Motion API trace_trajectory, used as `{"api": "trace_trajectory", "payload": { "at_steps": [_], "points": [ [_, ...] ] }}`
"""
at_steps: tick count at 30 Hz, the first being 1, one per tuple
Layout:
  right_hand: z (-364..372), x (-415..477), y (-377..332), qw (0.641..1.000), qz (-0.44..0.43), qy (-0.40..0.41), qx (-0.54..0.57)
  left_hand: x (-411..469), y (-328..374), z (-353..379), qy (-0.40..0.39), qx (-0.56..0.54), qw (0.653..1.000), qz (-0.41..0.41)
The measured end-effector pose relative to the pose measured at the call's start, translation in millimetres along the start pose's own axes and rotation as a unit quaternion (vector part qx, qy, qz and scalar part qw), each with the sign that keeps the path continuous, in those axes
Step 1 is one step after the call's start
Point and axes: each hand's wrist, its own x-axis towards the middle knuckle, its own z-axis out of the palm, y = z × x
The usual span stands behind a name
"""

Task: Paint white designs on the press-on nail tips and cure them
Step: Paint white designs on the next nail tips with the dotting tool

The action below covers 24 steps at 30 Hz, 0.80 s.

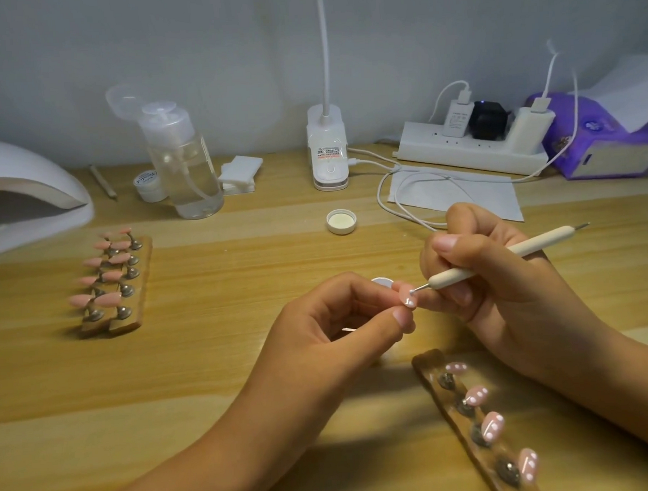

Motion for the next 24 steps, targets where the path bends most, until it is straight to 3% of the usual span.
{"api": "trace_trajectory", "payload": {
  "at_steps": [8,12,18,24],
  "points": [
    [-2.6,1.5,0.8,1.0,-0.012,-0.002,0.001,-0.6,0.5,0.4,0.005,0.006,1.0,-0.002],
    [-10.5,7.1,2.1,0.997,-0.053,0.061,-0.019,-0.5,0.2,0.4,0.022,0.002,1.0,0.012],
    [-19.2,8.8,3.2,0.96,-0.13,0.07,-0.238,5.0,-0.7,-7.3,0.119,-0.1,0.988,0.018],
    [-15.5,2.4,10.1,0.884,-0.209,-0.037,-0.416,5.7,-0.4,-8.8,0.144,-0.121,0.982,0.006]
  ]
}}
